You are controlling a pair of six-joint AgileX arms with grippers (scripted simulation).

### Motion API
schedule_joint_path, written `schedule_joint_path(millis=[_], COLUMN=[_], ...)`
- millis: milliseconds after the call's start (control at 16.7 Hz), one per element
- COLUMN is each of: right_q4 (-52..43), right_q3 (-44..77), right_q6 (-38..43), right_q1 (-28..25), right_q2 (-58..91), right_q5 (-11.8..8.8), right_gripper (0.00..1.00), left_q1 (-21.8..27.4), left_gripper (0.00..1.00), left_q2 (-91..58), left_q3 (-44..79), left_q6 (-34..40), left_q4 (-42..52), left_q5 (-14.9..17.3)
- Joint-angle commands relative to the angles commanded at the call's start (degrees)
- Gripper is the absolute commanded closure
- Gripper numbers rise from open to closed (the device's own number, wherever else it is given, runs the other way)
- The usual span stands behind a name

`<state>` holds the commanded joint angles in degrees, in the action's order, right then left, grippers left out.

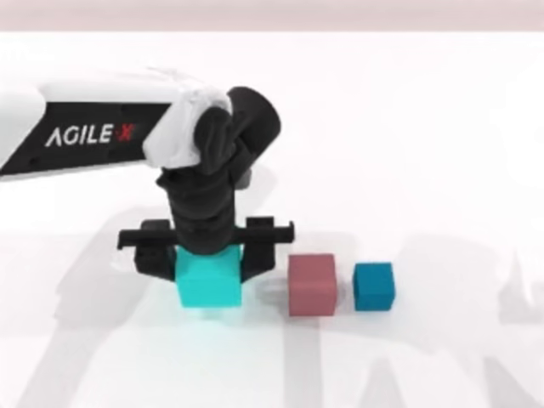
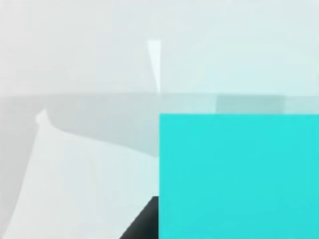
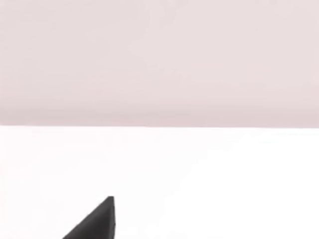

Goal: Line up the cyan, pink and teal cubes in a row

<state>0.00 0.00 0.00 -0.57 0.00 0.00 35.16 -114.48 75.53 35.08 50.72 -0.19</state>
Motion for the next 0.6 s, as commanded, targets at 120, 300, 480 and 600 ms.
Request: schedule_joint_path(millis=[120,300,480,600], right_q4=[0.0,0.0,0.0,0.0], right_q3=[0.0,0.0,0.0,0.0], right_q6=[0.0,0.0,0.0,0.0], right_q1=[0.0,0.0,0.0,0.0], right_q2=[0.0,0.0,0.0,0.0], right_q5=[0.0,0.0,0.0,0.0], right_gripper=[0.0,0.0,0.0,0.0], left_q1=[0.0,0.0,0.0,0.0], left_gripper=[0.85,0.62,0.4,0.25], left_q2=[0.0,0.0,0.0,0.0], left_q3=[0.0,0.0,0.0,0.0], left_q6=[0.0,0.0,0.0,0.0], left_q4=[0.0,0.0,0.0,0.0], left_q5=[0.0,0.0,0.0,0.0])
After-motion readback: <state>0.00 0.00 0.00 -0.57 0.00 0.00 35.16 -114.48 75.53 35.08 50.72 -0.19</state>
